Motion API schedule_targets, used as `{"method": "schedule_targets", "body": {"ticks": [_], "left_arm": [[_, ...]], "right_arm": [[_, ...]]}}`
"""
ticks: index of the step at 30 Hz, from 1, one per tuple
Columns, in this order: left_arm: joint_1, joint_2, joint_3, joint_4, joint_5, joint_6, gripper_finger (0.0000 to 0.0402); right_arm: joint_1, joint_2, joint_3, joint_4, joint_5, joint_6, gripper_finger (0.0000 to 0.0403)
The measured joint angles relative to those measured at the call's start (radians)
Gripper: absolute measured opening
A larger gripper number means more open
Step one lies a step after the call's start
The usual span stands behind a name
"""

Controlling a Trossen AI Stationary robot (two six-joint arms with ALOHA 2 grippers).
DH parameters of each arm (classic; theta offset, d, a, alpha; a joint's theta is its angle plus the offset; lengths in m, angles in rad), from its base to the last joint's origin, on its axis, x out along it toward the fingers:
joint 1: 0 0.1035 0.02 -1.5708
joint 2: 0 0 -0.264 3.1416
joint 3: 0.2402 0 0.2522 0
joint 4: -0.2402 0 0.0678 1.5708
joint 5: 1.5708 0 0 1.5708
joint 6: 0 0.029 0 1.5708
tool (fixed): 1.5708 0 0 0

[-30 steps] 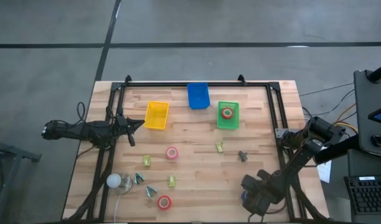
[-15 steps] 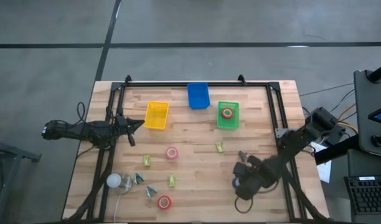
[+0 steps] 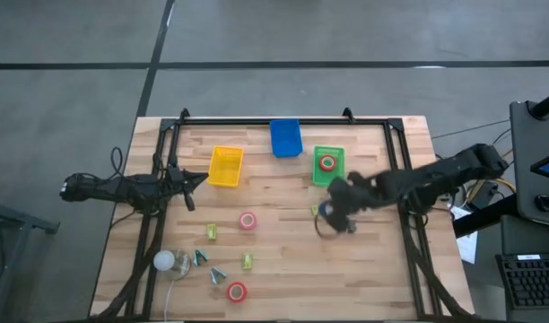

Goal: Pick and place Stapler, Stapler remover, tape
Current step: Put the blue tape into the green basket

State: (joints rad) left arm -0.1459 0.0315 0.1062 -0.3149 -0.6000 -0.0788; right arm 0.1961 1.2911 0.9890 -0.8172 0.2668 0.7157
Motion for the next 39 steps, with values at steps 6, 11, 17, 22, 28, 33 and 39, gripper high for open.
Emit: {"method": "schedule_targets", "body": {"ticks": [6,11,17,22,28,33,39], "left_arm": [[0.000,0.000,0.000,0.000,0.000,0.000,0.0021],[0.000,0.000,0.000,0.000,0.000,0.000,0.0021],[0.000,0.000,0.000,0.000,0.000,0.000,0.0021],[0.000,0.000,0.000,0.000,0.000,0.000,0.0021],[0.000,0.000,0.000,0.000,0.000,0.000,0.0021],[0.000,0.000,0.000,0.000,0.000,0.000,0.0021],[0.000,0.000,0.000,0.000,0.000,0.000,0.0021]], "right_arm": [[-0.261,-0.045,0.000,-0.012,-0.020,-0.116,0.0054],[-0.469,0.003,0.001,-0.018,-0.103,-0.211,0.0054],[-0.656,0.094,0.001,0.013,-0.190,-0.295,0.0054],[-0.722,0.169,0.000,0.079,-0.217,-0.332,0.0054],[-0.756,0.256,0.009,0.108,-0.218,-0.357,0.0054],[-0.756,0.314,0.026,0.117,-0.217,-0.381,0.0054],[-0.756,0.357,0.053,0.118,-0.190,-0.383,0.0054]]}}
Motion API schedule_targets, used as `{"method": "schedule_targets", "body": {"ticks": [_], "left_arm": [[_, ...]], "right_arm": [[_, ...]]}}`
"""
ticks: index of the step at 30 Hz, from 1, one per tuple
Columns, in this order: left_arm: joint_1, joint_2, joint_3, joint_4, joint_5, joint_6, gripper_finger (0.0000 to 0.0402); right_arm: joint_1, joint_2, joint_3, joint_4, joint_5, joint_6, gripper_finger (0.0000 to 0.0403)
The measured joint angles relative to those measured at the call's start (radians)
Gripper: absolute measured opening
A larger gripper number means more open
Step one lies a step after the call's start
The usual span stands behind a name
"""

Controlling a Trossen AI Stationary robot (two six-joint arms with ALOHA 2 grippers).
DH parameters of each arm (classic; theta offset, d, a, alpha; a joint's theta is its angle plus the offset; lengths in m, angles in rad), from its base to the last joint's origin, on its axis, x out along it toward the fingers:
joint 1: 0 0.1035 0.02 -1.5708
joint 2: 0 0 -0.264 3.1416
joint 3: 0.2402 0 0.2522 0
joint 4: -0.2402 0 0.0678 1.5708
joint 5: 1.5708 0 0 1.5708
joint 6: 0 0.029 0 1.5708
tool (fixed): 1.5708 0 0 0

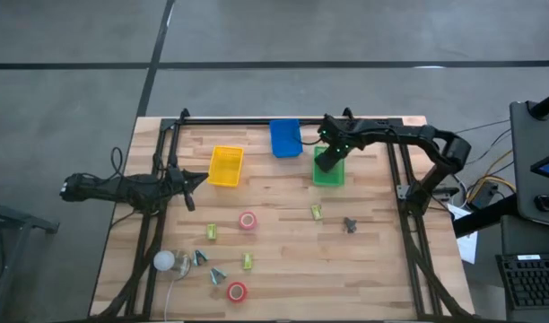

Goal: Pick and place Stapler, Stapler remover, tape
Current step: Put the blue tape into the green basket, then put the pink tape into the green basket

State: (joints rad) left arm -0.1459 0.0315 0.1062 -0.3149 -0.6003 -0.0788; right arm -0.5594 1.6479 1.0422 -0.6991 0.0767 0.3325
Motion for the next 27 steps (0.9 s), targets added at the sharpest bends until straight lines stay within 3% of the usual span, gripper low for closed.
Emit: {"method": "schedule_targets", "body": {"ticks": [5,18,27], "left_arm": [[0.000,0.000,0.000,0.000,0.000,0.000,0.0021],[0.000,0.000,0.000,0.000,0.000,0.000,0.0021],[0.000,0.000,0.000,0.000,0.000,0.000,0.0021]], "right_arm": [[0.000,0.000,0.015,0.002,0.031,0.000,0.0068],[0.004,-0.094,0.016,-0.014,0.022,0.005,0.0183],[0.126,-0.266,-0.031,-0.011,0.022,0.047,0.0184]]}}
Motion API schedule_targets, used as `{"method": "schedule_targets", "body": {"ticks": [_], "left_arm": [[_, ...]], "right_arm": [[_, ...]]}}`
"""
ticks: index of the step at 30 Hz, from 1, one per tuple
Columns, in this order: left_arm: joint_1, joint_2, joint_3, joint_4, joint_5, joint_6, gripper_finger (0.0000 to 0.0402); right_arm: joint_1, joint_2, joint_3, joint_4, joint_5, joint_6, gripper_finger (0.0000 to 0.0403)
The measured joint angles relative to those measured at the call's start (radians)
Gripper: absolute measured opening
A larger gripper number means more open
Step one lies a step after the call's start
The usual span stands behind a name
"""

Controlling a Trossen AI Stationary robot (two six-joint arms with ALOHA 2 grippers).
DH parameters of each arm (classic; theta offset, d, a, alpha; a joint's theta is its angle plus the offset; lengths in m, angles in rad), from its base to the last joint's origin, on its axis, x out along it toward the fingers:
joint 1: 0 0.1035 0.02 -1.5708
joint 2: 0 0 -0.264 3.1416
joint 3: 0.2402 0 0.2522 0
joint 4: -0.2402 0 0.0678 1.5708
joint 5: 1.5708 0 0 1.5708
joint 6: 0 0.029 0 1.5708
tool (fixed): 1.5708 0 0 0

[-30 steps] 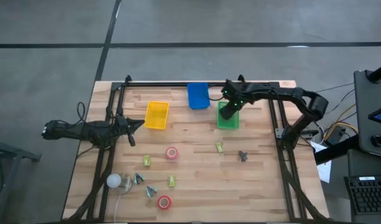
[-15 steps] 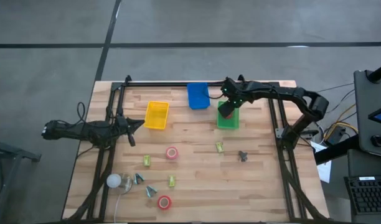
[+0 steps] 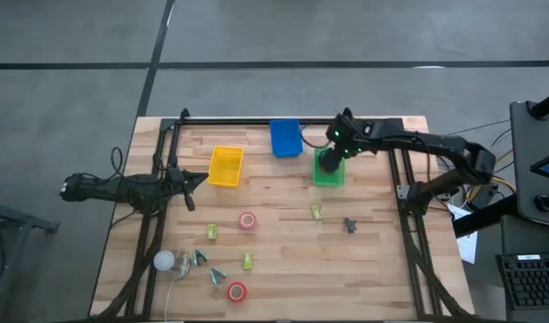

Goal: Pick and place Stapler, Stapler remover, tape
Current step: Put the pink tape into the green basket

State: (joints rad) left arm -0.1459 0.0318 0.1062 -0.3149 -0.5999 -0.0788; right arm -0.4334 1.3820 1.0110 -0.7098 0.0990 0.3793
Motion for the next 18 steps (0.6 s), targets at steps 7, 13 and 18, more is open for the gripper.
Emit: {"method": "schedule_targets", "body": {"ticks": [7,13,18], "left_arm": [[0.000,0.000,0.000,0.000,0.000,0.000,0.0021],[0.000,0.000,0.000,0.000,0.000,0.000,0.0021],[0.000,0.000,0.000,0.000,0.000,0.000,0.0021]], "right_arm": [[0.224,-0.179,-0.169,0.198,0.009,0.085,0.0137],[0.435,-0.331,-0.370,0.451,0.052,0.150,0.0056],[0.605,-0.439,-0.500,0.620,0.187,0.089,0.0014]]}}
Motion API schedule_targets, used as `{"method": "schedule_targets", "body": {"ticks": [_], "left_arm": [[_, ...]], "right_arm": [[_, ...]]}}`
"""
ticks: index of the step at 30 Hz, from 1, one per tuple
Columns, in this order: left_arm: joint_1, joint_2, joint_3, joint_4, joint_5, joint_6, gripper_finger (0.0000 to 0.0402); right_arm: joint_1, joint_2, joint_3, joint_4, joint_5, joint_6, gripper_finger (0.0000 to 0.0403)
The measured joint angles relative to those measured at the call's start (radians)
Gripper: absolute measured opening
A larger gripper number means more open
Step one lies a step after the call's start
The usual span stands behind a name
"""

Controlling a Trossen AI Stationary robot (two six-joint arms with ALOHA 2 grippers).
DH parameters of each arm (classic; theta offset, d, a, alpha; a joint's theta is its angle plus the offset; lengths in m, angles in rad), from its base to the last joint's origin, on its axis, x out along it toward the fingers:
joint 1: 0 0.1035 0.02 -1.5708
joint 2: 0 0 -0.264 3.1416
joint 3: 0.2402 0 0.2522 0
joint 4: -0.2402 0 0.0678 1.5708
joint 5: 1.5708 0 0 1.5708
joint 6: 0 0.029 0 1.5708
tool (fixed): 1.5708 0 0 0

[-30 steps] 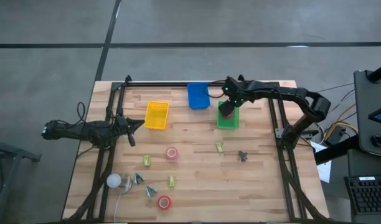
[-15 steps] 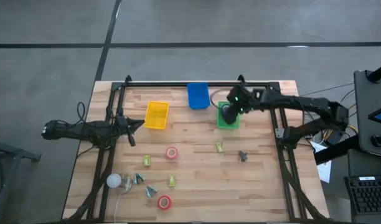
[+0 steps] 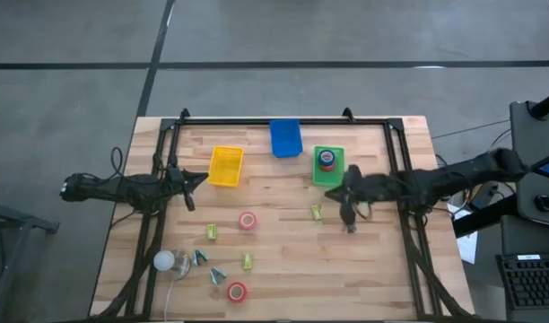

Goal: Pick and place Stapler, Stapler remover, tape
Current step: Put the pink tape into the green basket

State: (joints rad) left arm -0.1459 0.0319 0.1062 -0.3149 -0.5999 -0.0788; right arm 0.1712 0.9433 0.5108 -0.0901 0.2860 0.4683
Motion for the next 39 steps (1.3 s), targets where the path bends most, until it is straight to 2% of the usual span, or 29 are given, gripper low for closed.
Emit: {"method": "schedule_targets", "body": {"ticks": [3,7,10,14,20,26,33,39], "left_arm": [[0.000,0.000,0.000,0.000,0.000,0.000,0.0021],[0.000,0.000,0.000,0.000,0.000,0.000,0.0021],[0.000,0.000,0.000,0.000,0.000,0.000,0.0021],[0.000,0.000,0.000,0.000,0.000,0.000,0.0021],[0.000,0.000,0.000,0.000,0.000,0.000,0.0021],[0.000,0.000,0.000,0.000,0.000,0.000,0.0021],[0.000,0.000,0.000,0.000,0.000,0.000,0.0021],[0.000,0.000,0.000,0.000,0.000,0.000,0.0021]], "right_arm": [[0.078,-0.053,-0.054,0.012,0.083,-0.027,0.0013],[0.155,-0.099,-0.105,0.044,0.097,-0.012,0.0013],[0.180,-0.129,-0.122,0.027,0.107,-0.069,0.0013],[0.192,-0.178,-0.148,-0.025,0.083,-0.099,0.0013],[0.192,-0.288,-0.263,0.154,0.081,-0.221,0.0013],[0.191,-0.453,-0.388,0.234,0.069,-0.269,0.0013],[0.191,-0.620,-0.474,0.241,-0.071,-0.359,0.0013],[0.191,-0.706,-0.502,0.208,-0.085,-0.371,0.0013]]}}
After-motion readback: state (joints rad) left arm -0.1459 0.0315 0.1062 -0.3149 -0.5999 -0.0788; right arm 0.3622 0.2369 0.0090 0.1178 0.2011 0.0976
